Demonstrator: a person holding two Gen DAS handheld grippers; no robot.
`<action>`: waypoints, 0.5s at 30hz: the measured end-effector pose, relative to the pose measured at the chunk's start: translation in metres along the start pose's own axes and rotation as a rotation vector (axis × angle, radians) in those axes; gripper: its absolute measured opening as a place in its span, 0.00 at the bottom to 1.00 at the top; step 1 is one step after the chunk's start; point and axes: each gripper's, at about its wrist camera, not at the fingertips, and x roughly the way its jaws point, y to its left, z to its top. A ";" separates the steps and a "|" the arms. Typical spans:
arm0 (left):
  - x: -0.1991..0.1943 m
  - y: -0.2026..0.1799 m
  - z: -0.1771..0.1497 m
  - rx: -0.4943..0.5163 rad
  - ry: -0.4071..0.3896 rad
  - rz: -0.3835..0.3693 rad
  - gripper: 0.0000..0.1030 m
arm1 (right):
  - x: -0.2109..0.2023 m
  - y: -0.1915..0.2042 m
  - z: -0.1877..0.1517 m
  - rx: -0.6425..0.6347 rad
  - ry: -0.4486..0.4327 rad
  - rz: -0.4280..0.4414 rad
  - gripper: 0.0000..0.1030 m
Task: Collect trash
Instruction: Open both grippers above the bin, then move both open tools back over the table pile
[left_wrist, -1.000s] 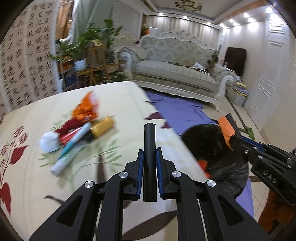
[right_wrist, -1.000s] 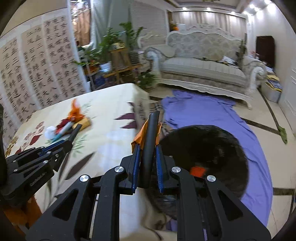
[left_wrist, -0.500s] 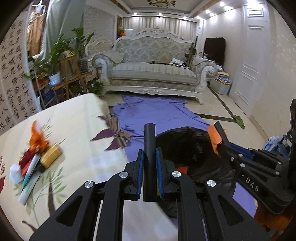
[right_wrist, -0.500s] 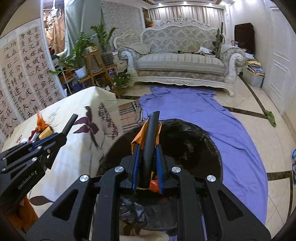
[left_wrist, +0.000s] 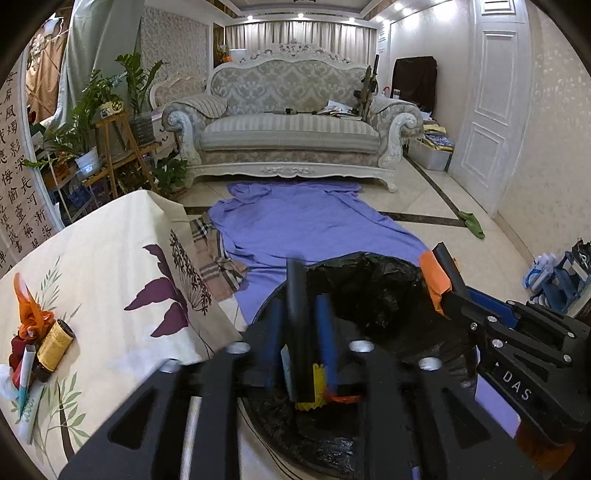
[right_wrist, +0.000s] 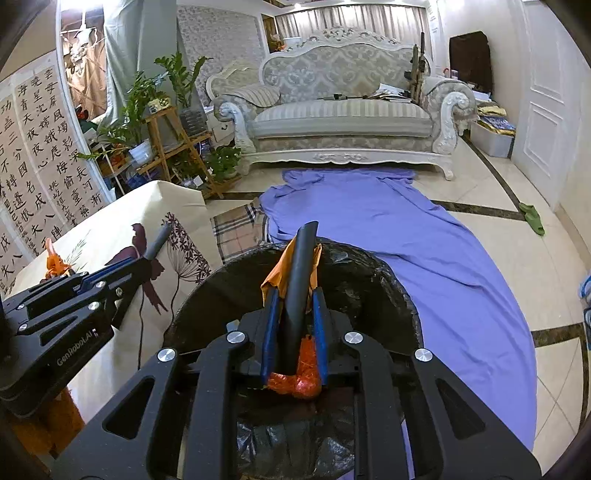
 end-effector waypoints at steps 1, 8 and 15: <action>-0.001 0.000 -0.002 -0.005 -0.004 0.007 0.52 | 0.001 -0.002 0.000 0.009 0.001 0.002 0.30; -0.009 0.014 -0.004 -0.046 -0.020 0.037 0.66 | -0.004 -0.009 0.001 0.043 -0.010 -0.016 0.37; -0.027 0.032 -0.010 -0.083 -0.026 0.065 0.68 | -0.015 0.006 0.000 0.036 -0.020 0.006 0.39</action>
